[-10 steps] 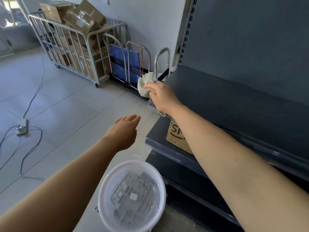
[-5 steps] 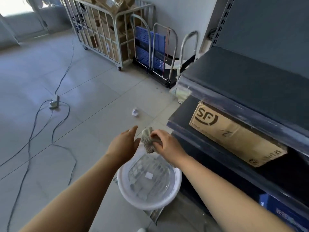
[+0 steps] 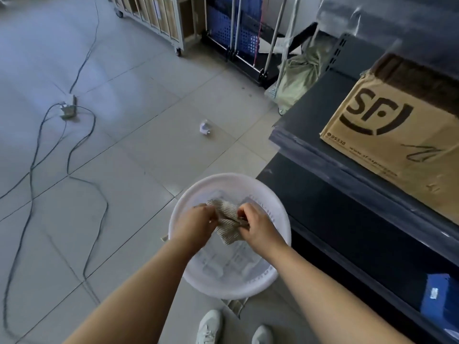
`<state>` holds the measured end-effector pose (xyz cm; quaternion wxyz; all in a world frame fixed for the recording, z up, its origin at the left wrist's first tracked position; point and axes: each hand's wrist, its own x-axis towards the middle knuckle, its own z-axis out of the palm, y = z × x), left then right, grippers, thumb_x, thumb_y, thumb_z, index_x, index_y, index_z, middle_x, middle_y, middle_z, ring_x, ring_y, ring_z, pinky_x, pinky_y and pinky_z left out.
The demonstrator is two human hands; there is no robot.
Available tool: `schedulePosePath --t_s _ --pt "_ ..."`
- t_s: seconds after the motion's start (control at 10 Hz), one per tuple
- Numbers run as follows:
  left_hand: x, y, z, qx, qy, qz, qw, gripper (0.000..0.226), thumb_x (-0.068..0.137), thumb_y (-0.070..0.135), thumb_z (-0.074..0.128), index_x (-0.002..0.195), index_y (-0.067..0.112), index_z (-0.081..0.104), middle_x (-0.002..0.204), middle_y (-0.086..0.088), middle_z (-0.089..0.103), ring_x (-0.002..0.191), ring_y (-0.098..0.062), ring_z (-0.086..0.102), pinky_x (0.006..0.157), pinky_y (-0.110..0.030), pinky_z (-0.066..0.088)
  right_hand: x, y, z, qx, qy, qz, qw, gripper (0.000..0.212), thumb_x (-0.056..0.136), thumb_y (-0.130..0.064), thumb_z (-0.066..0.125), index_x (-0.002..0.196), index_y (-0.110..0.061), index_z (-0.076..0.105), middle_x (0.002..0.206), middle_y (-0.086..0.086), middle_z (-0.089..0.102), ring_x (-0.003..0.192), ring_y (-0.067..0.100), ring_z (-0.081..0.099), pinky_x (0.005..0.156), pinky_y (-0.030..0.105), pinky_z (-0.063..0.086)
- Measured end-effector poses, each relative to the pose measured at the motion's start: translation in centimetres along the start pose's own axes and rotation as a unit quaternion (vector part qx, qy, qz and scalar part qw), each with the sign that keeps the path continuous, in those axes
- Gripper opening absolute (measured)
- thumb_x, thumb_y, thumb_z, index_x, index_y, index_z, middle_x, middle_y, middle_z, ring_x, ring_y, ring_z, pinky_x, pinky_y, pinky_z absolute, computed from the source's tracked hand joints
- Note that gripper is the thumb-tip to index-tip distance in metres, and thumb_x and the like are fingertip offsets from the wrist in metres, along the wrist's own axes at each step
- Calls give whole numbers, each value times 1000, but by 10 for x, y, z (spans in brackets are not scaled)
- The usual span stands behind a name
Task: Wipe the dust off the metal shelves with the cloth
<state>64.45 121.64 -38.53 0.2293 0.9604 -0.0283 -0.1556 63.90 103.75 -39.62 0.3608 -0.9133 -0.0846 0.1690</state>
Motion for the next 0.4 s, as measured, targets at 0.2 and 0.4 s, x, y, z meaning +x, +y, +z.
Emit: schedulePosePath --t_s 0.2,0.4 --pt "9 -32 59 123 -129 -36 983 32 91 31 51 123 28 59 131 4 54 117 -21 53 98 -35 42 12 48 40 -126 -53 49 989 40 87 -7 52 126 -15 49 132 1 47 119 23 47 97 33 42" --pt "6 -23 55 142 -72 -9 987 30 90 34 46 113 24 64 124 6 59 112 -21 54 95 -36 40 3 55 32 -207 -18 35 978 42 89 -19 54 130 -12 43 135 3 45 127 23 39 108 31 30"
